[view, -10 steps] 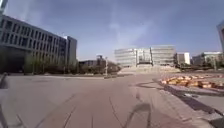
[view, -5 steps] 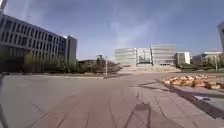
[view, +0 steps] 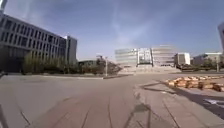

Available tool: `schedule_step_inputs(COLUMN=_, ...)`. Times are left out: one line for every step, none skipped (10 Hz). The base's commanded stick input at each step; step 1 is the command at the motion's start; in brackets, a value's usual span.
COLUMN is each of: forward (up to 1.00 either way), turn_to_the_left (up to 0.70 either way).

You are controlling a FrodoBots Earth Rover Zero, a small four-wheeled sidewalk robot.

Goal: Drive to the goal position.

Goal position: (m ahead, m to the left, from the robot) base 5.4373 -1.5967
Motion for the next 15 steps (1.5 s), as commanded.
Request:
schedule_step_inputs(forward=0.70, turn_to_the_left=0.00)
schedule_step_inputs(forward=0.70, turn_to_the_left=0.00)
schedule_step_inputs(forward=0.70, turn_to_the_left=0.00)
schedule_step_inputs(forward=0.70, turn_to_the_left=0.00)
schedule_step_inputs(forward=0.70, turn_to_the_left=0.00)
schedule_step_inputs(forward=0.70, turn_to_the_left=0.00)
schedule_step_inputs(forward=0.70, turn_to_the_left=0.00)
schedule_step_inputs(forward=0.70, turn_to_the_left=0.00)
schedule_step_inputs(forward=0.70, turn_to_the_left=0.00)
schedule_step_inputs(forward=0.70, turn_to_the_left=0.00)
schedule_step_inputs(forward=0.70, turn_to_the_left=0.00)
schedule_step_inputs(forward=0.70, turn_to_the_left=0.00)
schedule_step_inputs(forward=0.70, turn_to_the_left=0.00)
schedule_step_inputs(forward=0.70, turn_to_the_left=0.00)
schedule_step_inputs(forward=0.70, turn_to_the_left=0.00)
